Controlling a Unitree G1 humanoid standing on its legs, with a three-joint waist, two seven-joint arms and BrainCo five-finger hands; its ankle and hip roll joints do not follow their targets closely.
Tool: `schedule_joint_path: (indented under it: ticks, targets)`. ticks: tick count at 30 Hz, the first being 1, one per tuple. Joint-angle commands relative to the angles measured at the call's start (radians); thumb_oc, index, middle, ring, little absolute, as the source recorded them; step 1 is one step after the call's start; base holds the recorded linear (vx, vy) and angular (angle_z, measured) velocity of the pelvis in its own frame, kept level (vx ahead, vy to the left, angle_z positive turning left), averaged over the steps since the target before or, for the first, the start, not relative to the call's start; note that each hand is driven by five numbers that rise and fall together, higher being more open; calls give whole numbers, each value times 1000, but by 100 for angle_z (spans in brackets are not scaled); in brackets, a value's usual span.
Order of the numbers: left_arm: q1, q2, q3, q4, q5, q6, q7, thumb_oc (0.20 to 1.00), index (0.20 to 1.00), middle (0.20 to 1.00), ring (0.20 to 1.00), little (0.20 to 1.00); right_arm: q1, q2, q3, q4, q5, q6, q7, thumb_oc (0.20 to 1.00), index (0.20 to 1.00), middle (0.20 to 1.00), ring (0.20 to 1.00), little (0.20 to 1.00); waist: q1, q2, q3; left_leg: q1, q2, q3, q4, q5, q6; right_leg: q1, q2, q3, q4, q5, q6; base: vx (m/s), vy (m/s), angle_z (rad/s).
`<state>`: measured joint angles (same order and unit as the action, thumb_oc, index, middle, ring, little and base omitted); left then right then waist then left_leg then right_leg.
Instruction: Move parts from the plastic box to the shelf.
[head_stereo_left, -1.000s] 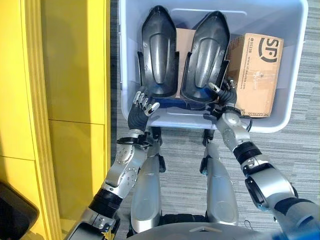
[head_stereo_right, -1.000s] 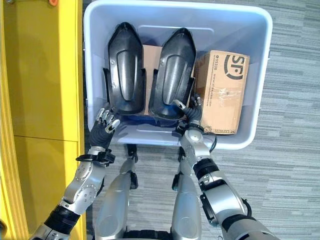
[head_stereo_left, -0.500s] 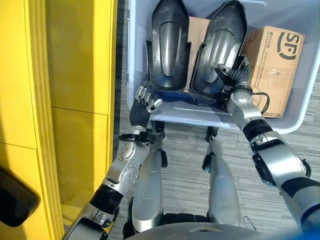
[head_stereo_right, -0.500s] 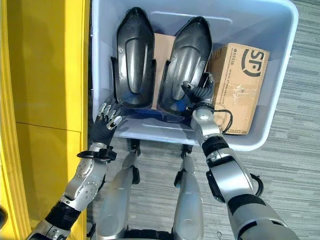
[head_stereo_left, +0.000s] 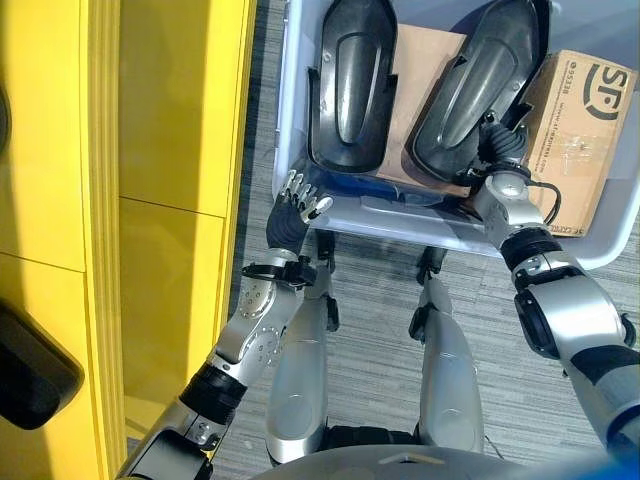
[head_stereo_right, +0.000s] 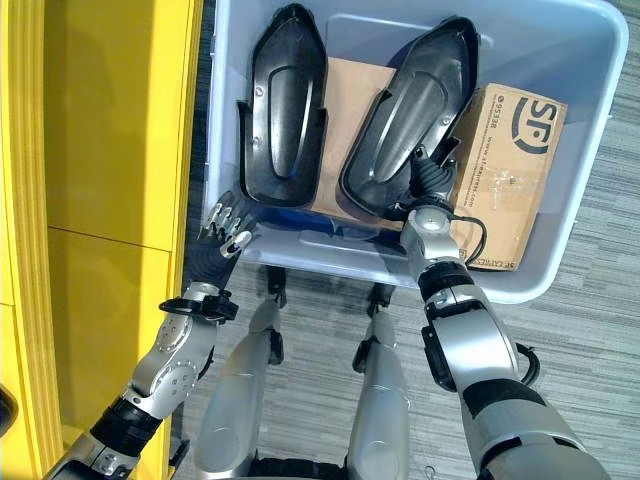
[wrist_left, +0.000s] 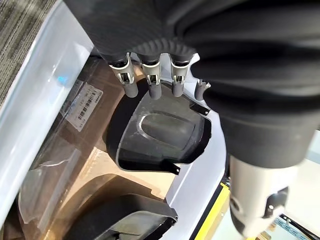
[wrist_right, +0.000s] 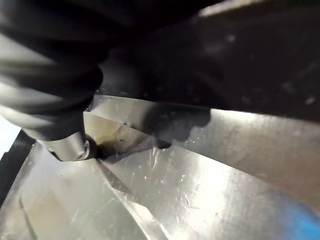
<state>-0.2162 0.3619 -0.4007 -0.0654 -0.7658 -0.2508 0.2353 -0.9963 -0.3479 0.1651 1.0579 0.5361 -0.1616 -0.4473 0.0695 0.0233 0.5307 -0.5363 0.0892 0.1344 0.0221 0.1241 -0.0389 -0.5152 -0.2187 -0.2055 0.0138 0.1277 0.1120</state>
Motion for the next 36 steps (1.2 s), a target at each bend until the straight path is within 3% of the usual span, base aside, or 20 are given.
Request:
schedule_joint_path:
  ticks: [1,2,7,15,19,21,25,29,33,36]
  targets:
    - [23,-7,-8,-95,-4,-37,-52,1000,1000,1000,1000,1000,125,19,-9,-78,99,-51,-24,200,200,200,200,200,-18,23,-11,90,69,-12,59,-87,-54,64,-10,-13,94,-96,39,-94,-14,-3]
    - [21,-7,-6,-93,-5,-36,-54,1000,1000,1000,1000,1000,134,21,-15,-118,101,-62,-27,200,200,200,200,200,-21,18,-11,90,69,-4,59,-65,-49,67,-11,-18,87,-75,31,-95,-16,-5]
    - [28,-5,12,-82,-18,-31,-65,1000,1000,1000,1000,1000,178,4,-32,-305,80,-99,-40,200,200,200,200,200,-26,7,-12,195,73,-4,35,-64,-53,171,-9,-22,59,-68,35,-10,-6,-2]
    - [110,11,66,-60,-30,0,-102,1000,1000,1000,1000,1000,336,18,-65,-689,26,-149,-13,200,200,200,200,200,-38,-4,-120,324,79,-1,-15,-59,-55,295,-6,-23,13,-75,34,56,-12,-7]
    - [169,14,109,-57,-25,30,-116,1000,1000,1000,1000,1000,467,64,-50,-843,72,-142,71,200,200,200,200,200,-48,-7,-174,381,81,8,-43,-56,-56,346,2,-28,-4,-81,34,62,-24,-1]
    - [248,3,181,-62,-9,54,-151,1000,1000,1000,1000,1000,634,86,-39,-981,122,-118,198,200,200,200,200,200,-61,-9,-246,449,92,12,-68,-52,-60,408,11,-39,-6,-102,33,99,-68,0]
    - [294,-14,226,-57,8,69,-159,1000,1000,1000,1000,1000,747,105,-49,-1043,146,-98,249,200,200,200,200,200,-72,-5,-296,500,106,12,-81,-52,-62,451,21,-47,4,-130,29,48,-60,6]
    - [351,-40,286,-46,41,90,-154,1000,1000,1000,1000,1000,875,139,-33,-1088,208,-63,315,200,200,200,200,200,-80,8,-351,558,132,3,-69,-61,-60,486,35,-51,103,-206,14,26,-79,2]
    - [388,-50,319,-44,50,101,-149,1000,1000,1000,1000,1000,904,135,-2,-1100,227,-39,342,200,200,200,200,200,-73,14,-358,572,154,-20,-45,-52,-65,496,53,-58,177,-263,-14,-29,-165,11]
    - [424,-69,344,-49,42,103,-137,1000,1000,1000,1000,1000,879,121,28,-1105,222,-32,353,200,200,200,200,200,-48,30,-340,569,197,-54,-42,10,-78,482,87,-86,256,-316,-51,-105,-176,29]
